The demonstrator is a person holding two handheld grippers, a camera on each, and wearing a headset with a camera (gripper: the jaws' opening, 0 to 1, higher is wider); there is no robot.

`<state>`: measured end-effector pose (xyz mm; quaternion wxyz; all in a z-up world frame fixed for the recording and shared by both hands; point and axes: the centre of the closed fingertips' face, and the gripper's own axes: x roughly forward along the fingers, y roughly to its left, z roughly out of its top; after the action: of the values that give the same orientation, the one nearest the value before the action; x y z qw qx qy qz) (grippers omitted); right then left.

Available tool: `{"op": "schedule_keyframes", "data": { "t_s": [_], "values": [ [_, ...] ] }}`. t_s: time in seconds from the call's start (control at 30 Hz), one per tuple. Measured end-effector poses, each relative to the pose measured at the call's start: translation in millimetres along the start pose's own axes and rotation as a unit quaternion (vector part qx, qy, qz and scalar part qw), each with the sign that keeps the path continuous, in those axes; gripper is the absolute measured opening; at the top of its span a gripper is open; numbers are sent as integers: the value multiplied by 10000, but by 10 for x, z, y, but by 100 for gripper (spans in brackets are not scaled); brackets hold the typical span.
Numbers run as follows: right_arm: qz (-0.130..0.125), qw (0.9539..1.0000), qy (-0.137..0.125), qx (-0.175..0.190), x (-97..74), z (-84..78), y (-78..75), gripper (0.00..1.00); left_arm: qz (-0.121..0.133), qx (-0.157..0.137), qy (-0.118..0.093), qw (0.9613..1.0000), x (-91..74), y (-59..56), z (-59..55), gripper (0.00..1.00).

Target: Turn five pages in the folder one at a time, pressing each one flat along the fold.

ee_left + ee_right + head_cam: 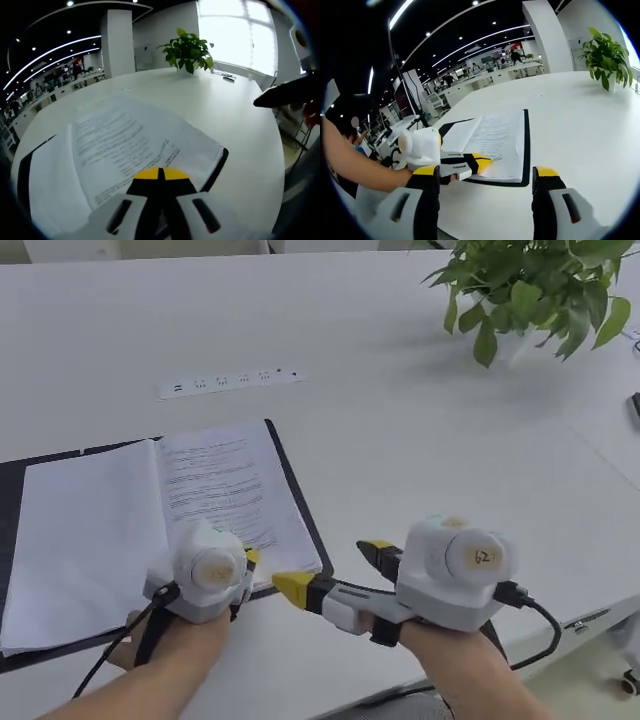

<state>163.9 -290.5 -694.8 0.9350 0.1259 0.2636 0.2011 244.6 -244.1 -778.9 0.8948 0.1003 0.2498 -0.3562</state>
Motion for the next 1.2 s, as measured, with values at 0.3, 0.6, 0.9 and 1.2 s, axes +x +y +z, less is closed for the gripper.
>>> {"op": "schedule_keyframes", "data": {
  "t_s": [0.3, 0.6, 0.9, 1.2],
  "values": [
    [162, 9997, 28, -197, 366, 53, -190, 54, 1, -51, -49, 10000, -26, -13, -20, 0],
    [331, 9989, 172, -302, 762, 145, -400, 34, -9, -166, -86, 9998, -32, 4, -38, 0],
    [364, 9980, 481, -168, 920, 28, -516, 28, -3, -211, -85, 9997, -7, 22, -48, 0],
    [419, 9968, 684, -9, 959, -57, -521, 16, -9, -238, -68, 9997, -4, 29, -49, 0]
  ]
}}
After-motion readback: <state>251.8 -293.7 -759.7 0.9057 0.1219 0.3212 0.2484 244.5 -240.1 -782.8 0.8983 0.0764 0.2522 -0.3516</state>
